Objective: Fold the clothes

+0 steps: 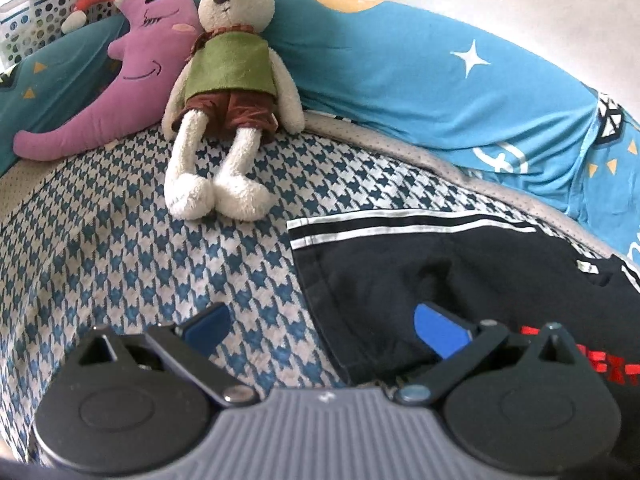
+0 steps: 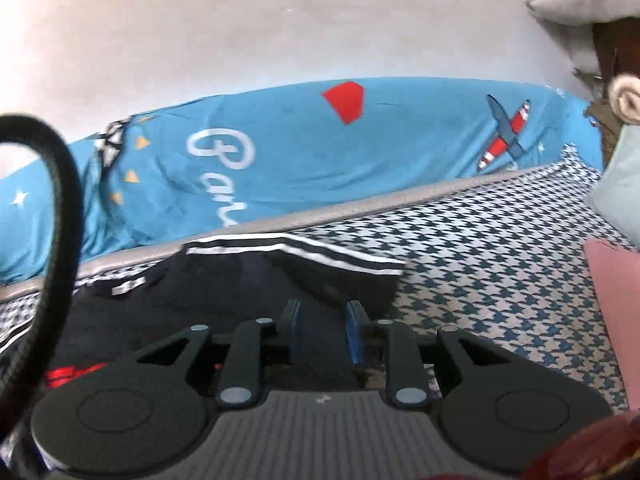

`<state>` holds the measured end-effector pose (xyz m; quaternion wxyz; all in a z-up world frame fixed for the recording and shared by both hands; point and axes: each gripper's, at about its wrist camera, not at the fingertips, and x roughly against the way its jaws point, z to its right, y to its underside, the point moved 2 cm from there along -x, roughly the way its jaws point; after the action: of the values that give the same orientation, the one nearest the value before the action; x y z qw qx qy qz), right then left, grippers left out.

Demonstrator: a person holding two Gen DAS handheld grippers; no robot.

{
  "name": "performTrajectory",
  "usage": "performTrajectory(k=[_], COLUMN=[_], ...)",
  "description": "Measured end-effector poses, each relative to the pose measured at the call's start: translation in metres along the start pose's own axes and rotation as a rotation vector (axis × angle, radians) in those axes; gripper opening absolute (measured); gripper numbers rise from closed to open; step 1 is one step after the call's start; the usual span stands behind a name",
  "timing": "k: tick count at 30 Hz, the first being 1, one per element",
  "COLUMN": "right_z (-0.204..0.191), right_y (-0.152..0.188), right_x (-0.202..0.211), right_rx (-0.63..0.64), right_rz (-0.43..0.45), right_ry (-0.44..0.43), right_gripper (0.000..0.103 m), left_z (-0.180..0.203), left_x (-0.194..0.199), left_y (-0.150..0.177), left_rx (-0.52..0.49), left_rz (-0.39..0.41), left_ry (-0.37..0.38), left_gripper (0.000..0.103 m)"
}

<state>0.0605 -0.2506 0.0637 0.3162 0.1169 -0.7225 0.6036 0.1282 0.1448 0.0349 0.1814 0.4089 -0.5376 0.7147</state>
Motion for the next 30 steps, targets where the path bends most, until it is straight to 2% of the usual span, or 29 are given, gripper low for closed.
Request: performTrajectory(k=[7, 10, 17, 19, 24, 26, 30], right_z=[-0.013, -0.026, -0.041, -0.042, -0.033, -0.028, -0.012], right_y=[0.019, 0.026, 0.033, 0.034, 0.031, 0.028, 0.024], right_x=[0.019, 0.021, 0.023, 0.021, 0.018, 0.020, 0.020], right_rx=[-0.055, -0.017, 0.042, 0.047, 0.017, 0.016, -0.006], right_rz=[-0.074, -0.101, -0.128, -0.138, -0.163, -0.156, -0.154], right_ry=[-0.153, -0.215, -0.309, -0.308, -0.305, -0.292, -0.252], right_gripper=[0.025, 0.025, 0.030, 0.030, 0.030, 0.030, 0.031], left_z=[0.000, -0.002, 0.002, 0.006, 0.020, 0.021, 0.018], left_x=[-0.024, -0.033, -0.052, -0.053, -0.051, -0.051, -0.049], left_y=[0.003, 0.003, 0.008, 0.009, 0.011, 0.009, 0.005], left_rx=[0.019, 0.030, 0.038, 0.026, -0.056, -0.066, -0.080], left_rz=[-0.052, -0.061, -0.106, -0.106, -0.072, -0.054, -0.009], left_ry=[0.000, -0.012, 0.037, 0.058, -0.018, -0.046, -0.162], left_gripper=[0.103, 0.103, 0.102, 0.092, 0.047, 0.036, 0.027])
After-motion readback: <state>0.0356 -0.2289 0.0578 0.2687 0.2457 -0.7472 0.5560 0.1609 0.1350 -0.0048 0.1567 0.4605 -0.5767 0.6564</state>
